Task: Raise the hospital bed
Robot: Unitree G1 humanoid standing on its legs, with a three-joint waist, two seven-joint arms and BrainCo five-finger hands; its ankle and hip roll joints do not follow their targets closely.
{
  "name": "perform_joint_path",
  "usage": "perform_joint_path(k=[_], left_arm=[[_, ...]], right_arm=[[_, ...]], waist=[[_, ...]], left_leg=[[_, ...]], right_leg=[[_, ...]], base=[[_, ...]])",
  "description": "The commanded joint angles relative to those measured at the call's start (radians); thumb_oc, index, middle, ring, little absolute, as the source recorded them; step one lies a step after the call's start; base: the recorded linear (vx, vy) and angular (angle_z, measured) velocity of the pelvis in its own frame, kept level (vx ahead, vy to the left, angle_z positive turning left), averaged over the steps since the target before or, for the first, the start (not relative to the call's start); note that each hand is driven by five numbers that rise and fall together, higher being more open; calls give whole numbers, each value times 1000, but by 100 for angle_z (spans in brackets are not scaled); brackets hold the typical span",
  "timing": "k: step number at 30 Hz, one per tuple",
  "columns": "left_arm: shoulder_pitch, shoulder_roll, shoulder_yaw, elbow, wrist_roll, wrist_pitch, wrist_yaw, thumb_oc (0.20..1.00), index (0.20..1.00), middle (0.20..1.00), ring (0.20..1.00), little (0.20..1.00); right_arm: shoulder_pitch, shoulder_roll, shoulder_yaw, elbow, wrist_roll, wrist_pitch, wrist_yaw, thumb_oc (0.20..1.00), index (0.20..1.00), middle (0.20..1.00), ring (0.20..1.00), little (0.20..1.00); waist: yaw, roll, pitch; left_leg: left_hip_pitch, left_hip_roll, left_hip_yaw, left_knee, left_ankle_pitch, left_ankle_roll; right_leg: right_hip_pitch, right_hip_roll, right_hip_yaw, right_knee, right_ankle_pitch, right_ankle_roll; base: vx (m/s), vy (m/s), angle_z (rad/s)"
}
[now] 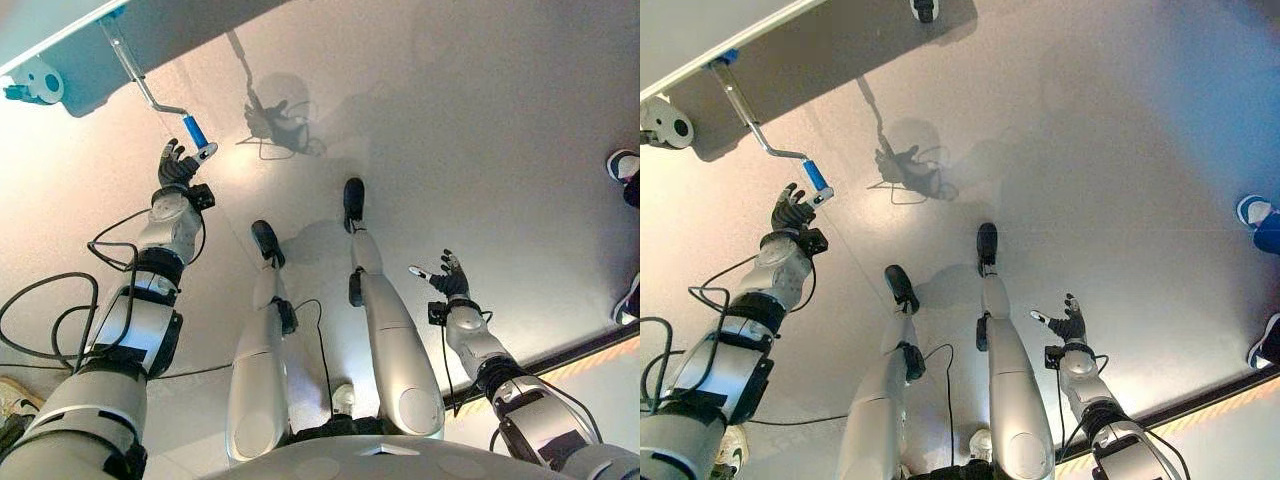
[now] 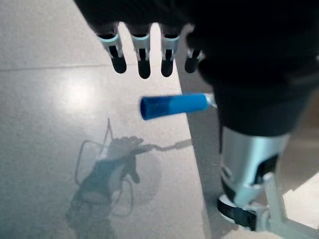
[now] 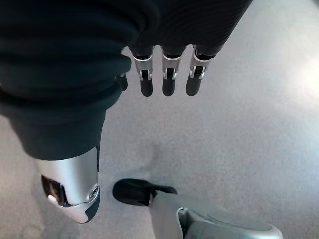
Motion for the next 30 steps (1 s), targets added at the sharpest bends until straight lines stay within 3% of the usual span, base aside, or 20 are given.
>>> perform_joint_path(k=[1, 11, 30], left_arm=[[-71, 80, -16, 23, -40, -28, 15, 1000, 1000, 1000, 1000, 1000], [-142, 98, -25, 56, -43, -39, 24, 1000, 1000, 1000, 1000, 1000], [-189, 77, -23, 63, -58, -34, 48, 1000, 1000, 1000, 1000, 1000]], right_arm=[[85, -26, 6, -58, 30, -38, -12, 1000, 1000, 1000, 1000, 1000], [129, -26, 23, -184, 40, -71, -9, 1000, 1000, 1000, 1000, 1000], [150, -20, 29, -245, 41, -100, -14, 1000, 1000, 1000, 1000, 1000]], waist=[[4, -5, 6], [-15, -20, 6], [-30, -41, 6]], left_leg=[[-61, 24, -49, 0, 2, -15], [-112, 29, -49, 0, 0, -16], [-152, 41, -62, 0, -7, -17]], right_leg=[[5, -17, 18, 7, -29, 154], [-51, -10, 29, 6, -29, 158], [-93, 1, 23, 4, -34, 155]], base=[[0, 0, 0], [13, -9, -2], [0, -1, 1]])
